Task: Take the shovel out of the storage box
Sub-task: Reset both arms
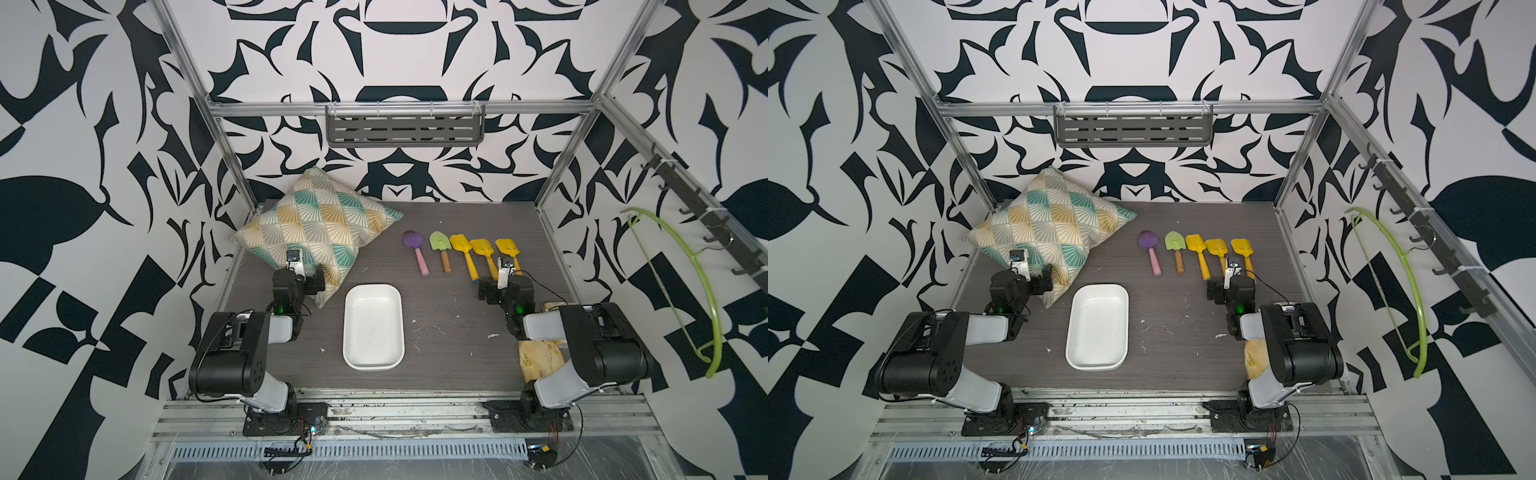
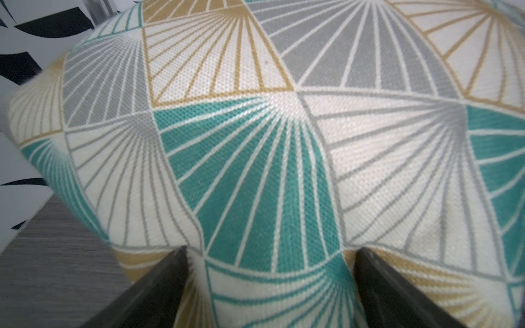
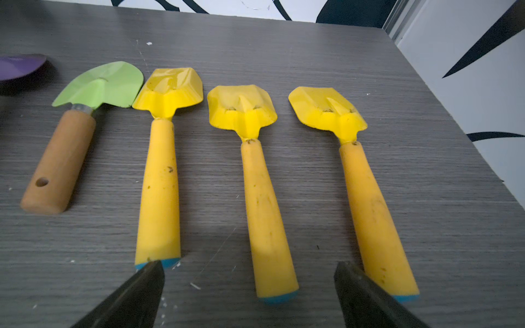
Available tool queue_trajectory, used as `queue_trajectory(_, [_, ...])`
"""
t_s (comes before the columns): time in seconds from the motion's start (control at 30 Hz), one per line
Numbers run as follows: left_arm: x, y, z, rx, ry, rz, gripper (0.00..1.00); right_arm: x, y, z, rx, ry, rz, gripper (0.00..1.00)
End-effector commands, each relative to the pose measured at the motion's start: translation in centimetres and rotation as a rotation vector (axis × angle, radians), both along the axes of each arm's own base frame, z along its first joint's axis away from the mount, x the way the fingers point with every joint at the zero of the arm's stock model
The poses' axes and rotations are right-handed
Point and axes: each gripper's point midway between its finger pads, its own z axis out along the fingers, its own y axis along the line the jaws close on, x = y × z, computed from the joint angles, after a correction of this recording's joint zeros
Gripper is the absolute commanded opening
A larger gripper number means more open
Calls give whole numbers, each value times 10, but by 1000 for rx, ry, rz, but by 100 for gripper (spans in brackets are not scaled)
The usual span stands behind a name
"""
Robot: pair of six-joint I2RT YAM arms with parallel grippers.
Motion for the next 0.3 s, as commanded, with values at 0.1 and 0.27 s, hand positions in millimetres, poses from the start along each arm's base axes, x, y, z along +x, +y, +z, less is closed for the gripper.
queue_trajectory(0.1, [-2,6,-13,-6,51,25,99,13,-4,20,6,-68,-18,100])
queue_trajectory(0.27, [-2,6,-13,-6,49,25,99,11,-4,23,4,-79,-17,99])
